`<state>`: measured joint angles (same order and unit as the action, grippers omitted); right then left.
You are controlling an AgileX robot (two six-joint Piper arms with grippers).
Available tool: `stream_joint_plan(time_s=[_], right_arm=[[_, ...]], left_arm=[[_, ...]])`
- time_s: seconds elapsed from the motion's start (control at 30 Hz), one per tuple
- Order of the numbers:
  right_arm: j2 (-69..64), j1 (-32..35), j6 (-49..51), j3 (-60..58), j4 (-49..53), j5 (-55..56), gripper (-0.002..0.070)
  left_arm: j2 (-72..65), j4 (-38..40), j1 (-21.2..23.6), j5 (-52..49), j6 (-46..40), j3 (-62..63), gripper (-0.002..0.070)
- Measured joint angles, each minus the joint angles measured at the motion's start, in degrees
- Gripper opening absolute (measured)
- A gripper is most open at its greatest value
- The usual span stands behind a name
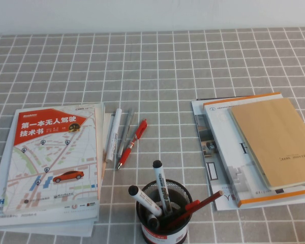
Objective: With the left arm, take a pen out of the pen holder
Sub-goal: 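Take a marker out of the pen holder and lay it on the table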
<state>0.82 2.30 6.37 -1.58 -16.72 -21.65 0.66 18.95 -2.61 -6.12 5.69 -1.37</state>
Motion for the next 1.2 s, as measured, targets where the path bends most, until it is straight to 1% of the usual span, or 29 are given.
stream_joint_plan(time_s=[0.1,0.17,0.33,0.47,0.57,0.67,0.8,0.93,1.0,1.1,1.2], right_arm=[[0.00,0.00,0.00,0.00,0.00,0.00,-0.0013],[0.00,0.00,0.00,0.00,0.00,0.00,-0.0013],[0.00,0.00,0.00,0.00,0.00,0.00,-0.0013],[0.00,0.00,0.00,0.00,0.00,0.00,-0.0013],[0.00,0.00,0.00,0.00,0.00,0.00,-0.0013],[0.00,0.00,0.00,0.00,0.00,0.00,-0.0013],[0.00,0.00,0.00,0.00,0.00,0.00,-0.0013],[0.00,0.00,0.00,0.00,0.00,0.00,-0.0013],[0.00,0.00,0.00,0.00,0.00,0.00,-0.0013],[0.00,0.00,0.00,0.00,0.00,0.00,-0.0013],[0.00,0.00,0.00,0.00,0.00,0.00,-0.0013]], left_arm=[[0.00,6.64,0.00,3.31,2.83,0.00,-0.0002],[0.00,9.01,0.00,5.34,3.54,0.00,-0.0002],[0.00,10.93,0.00,7.70,4.19,0.00,-0.0002],[0.00,12.15,0.00,7.70,7.70,0.00,-0.0002],[0.00,11.79,0.00,3.91,8.24,1.37,-0.0002],[-0.50,7.44,0.00,-4.06,2.72,8.56,-0.0002],[-5.81,4.69,0.00,-13.36,-10.39,19.18,-0.0002],[-12.06,4.42,0.00,-17.45,-20.81,25.15,-0.0002],[-14.69,4.47,0.00,-17.06,-22.64,26.24,-0.0002],[-17.96,7.36,0.00,-16.95,-23.54,26.50,-0.0002],[-22.07,10.13,0.00,-20.53,-25.68,26.93,-0.0002]])
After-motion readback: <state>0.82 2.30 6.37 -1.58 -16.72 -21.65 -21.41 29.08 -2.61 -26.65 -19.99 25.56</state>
